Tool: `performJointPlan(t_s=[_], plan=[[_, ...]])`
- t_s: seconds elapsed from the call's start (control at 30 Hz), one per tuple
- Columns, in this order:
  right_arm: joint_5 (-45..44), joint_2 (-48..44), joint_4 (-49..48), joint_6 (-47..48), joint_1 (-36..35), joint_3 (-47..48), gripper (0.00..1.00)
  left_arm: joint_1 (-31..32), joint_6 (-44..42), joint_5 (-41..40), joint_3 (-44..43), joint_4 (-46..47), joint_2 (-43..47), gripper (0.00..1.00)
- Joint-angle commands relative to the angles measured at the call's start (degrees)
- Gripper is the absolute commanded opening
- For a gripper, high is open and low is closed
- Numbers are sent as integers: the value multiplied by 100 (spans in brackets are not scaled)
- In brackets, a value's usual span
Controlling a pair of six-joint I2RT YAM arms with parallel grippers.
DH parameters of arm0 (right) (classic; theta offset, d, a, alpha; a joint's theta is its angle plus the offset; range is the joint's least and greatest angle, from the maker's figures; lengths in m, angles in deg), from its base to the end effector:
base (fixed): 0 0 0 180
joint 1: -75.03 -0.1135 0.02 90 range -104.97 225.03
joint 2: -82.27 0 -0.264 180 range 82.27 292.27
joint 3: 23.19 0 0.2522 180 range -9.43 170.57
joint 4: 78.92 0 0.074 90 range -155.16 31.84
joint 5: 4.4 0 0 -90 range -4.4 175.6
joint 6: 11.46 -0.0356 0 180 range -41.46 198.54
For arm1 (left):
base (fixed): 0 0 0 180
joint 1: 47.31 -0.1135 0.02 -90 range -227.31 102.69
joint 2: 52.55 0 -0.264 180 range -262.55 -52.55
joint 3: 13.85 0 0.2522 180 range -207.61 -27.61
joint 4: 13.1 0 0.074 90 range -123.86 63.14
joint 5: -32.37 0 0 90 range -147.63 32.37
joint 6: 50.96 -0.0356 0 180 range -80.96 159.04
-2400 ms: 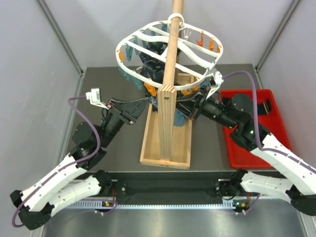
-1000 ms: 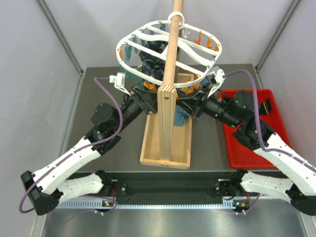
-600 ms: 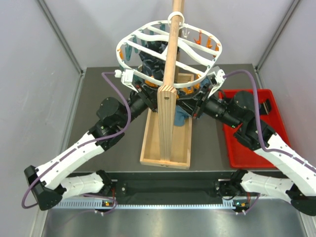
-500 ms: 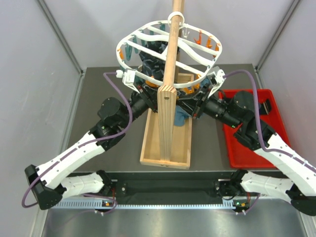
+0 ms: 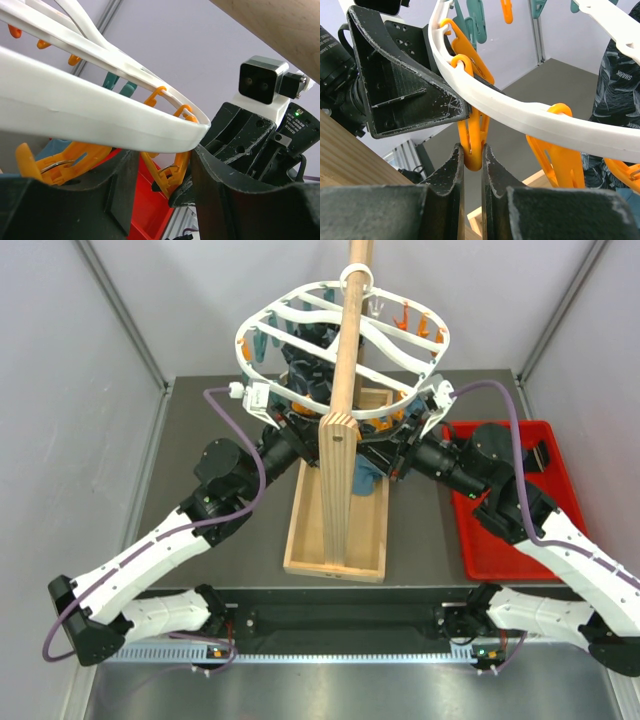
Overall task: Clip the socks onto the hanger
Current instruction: Open the clamp at the hanger.
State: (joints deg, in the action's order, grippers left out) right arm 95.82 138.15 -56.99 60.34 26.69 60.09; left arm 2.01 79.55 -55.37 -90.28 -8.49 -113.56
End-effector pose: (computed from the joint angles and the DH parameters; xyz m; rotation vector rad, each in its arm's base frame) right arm 0.1311 0.1569 0.4585 -0.5551 1.4698 1.0607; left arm 0.1541 -0.1815 0.4490 0.1410 1.3375 -1.3751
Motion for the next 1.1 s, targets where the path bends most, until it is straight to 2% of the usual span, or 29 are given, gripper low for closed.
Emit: performJointPlan(t_s=[0.0, 0.27, 0.37, 0.4, 0.47, 0.5, 0.57, 0.8, 1.07], plan=[[-99, 11, 71, -70, -88, 238, 0, 16, -61, -76, -184, 219, 19, 49], [-90, 37, 54, -114, -106, 238, 0, 34, -70, -182, -184, 193, 37, 34], [-64, 46, 45, -105, -123, 238, 2, 51, -61, -165, -192, 176, 28, 8], [-81, 37, 54, -114, -123, 229, 13, 51, -44, -182, -227, 132, 37, 0], [-143, 20, 89, -123, -123, 212, 29, 60, -26, -182, -254, 1, 28, 0], [-204, 11, 115, -123, -123, 203, 43, 60, 9, -182, -263, -26, 37, 0], [-283, -33, 185, -79, -132, 194, 56, 69, 27, -348, -254, -79, 46, 0], [-529, -454, 282, -9, -123, 44, 75, 78, 211, -621, -254, -360, 98, 0], [-767, -762, 590, 132, -115, 185, 75, 78, 844, -850, -316, -738, 81, 0]])
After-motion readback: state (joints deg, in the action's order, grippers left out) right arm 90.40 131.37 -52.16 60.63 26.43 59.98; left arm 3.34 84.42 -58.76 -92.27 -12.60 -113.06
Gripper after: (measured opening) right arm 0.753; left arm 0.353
